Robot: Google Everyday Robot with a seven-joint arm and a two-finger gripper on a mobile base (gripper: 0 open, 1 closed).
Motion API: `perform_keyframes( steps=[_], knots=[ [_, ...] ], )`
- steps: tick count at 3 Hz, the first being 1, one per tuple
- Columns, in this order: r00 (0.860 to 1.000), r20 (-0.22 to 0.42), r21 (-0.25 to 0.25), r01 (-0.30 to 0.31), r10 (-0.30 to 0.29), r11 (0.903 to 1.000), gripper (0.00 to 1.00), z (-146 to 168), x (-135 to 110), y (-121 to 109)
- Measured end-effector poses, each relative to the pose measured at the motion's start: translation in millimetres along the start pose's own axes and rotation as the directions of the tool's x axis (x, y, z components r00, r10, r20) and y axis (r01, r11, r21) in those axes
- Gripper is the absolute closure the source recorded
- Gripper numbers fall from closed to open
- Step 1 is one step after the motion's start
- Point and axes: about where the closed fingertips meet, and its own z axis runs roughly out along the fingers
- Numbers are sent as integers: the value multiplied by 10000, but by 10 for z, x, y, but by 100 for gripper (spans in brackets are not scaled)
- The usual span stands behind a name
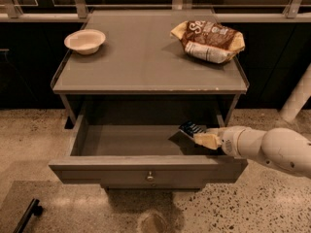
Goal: Place rxbar blueberry into top drawer
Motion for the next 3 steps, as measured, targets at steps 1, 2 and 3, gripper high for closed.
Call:
perform_keyframes(
  steps=[1, 2, 3],
  knots=[
    [10000, 1, 2, -4, 4, 10000, 82, 0, 1, -1],
    [10000, 1, 1, -3, 3, 10000, 58, 1, 1, -1],
    [10000, 1, 1, -3, 3, 10000, 36, 1, 1, -1]
  ],
)
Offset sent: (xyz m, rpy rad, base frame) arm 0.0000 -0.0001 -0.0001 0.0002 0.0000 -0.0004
